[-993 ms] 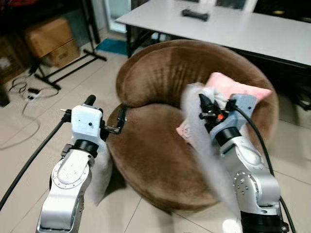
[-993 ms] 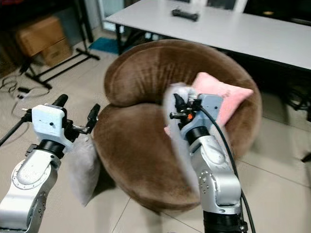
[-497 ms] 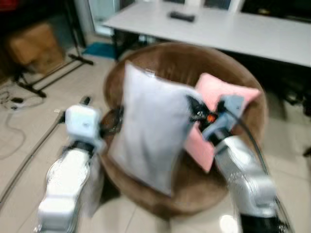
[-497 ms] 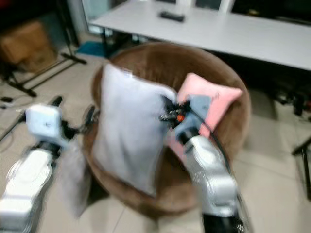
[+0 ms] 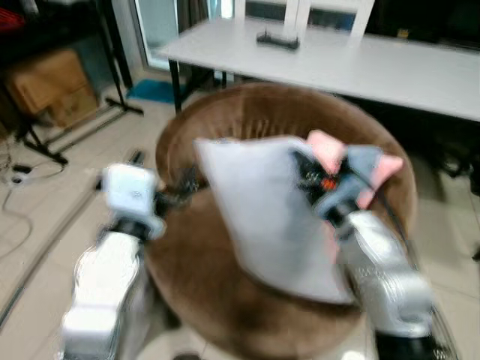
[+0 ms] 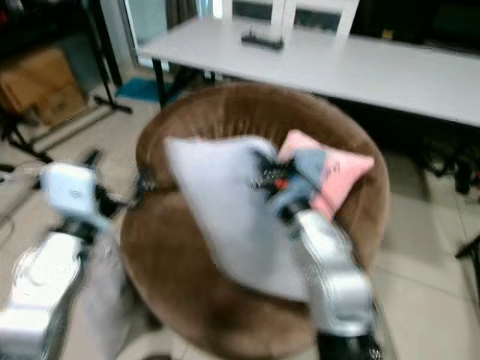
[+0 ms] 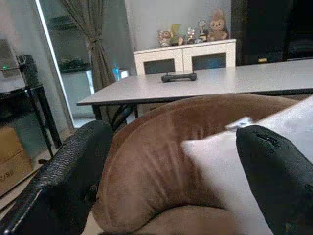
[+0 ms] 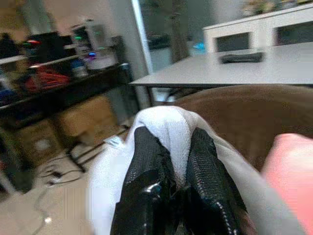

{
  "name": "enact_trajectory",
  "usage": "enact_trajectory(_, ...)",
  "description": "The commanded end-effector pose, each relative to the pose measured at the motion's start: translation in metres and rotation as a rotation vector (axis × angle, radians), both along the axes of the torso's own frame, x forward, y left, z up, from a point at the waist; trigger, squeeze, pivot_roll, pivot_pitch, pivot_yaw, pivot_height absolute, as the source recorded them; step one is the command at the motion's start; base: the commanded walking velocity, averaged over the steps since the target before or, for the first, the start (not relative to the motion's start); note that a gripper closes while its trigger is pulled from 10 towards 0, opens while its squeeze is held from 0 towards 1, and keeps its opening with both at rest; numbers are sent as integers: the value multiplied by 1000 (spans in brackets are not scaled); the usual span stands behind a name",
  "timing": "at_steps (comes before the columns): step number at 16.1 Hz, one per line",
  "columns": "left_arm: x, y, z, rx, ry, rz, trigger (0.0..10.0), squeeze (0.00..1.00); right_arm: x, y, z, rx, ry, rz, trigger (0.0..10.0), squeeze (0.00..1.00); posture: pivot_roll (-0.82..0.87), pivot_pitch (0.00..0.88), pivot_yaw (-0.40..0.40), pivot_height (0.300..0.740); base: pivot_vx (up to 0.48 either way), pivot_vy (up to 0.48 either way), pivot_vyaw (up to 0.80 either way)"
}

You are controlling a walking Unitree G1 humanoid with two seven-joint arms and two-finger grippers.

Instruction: Move the pillow to the sofa from floor

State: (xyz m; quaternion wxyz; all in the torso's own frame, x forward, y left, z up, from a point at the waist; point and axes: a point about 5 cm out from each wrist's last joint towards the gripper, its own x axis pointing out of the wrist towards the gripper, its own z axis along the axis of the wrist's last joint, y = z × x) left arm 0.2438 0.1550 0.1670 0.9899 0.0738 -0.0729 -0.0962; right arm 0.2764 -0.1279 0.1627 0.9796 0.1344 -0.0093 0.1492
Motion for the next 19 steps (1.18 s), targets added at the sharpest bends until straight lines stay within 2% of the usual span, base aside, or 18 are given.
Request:
enact_trajectory(1, 1, 6, 4, 13, -17, 19, 10000, 0, 1, 12, 16, 22, -64, 51, 10000, 0, 65, 0, -13, 740, 337, 0, 0)
enact_trajectory(7, -4, 5, -2, 50, 27, -46, 10000, 0, 3, 25, 17, -10, 9, 141, 10000, 0, 69, 0, -15, 740, 0, 0, 0)
enact_trajectory(9, -5, 8, -4, 62, 50, -79, 10000, 0, 5, 34, 13, -62, 75, 199, 10000, 0, 69, 0, -15, 740, 0, 0, 0)
enact_trajectory(11, -11, 9, -8, 77, 92, -136, 10000, 0, 5, 46, 6, -104, 188, 273, 10000, 0, 76, 0, -17, 740, 0, 0, 0)
enact_trajectory(12, -13, 9, -11, 81, 116, -158, 10000, 0, 5, 49, 3, -94, 223, 283, 10000, 0, 76, 0, -17, 740, 0, 0, 0)
enact_trajectory(13, -19, 10, -19, 99, 191, -207, 10000, 0, 5, 59, -5, -52, 322, 335, 10000, 0, 82, 0, -20, 740, 0, 0, 0)
enact_trajectory(15, -25, 14, -25, 123, 241, -235, 10000, 0, 7, 70, -9, -41, 382, 374, 10000, 0, 86, 0, -21, 740, 0, 0, 0)
enact_trajectory(17, -27, 22, -26, 119, 268, -232, 10000, 0, 5, 87, -5, -37, 397, 460, 10000, 0, 92, 0, -23, 740, 0, 0, 0)
enact_trajectory(19, -29, 25, -25, 118, 285, -250, 10000, 0, 9, 95, 2, -21, 394, 484, 10000, 0, 92, 0, -23, 740, 0, 0, 0)
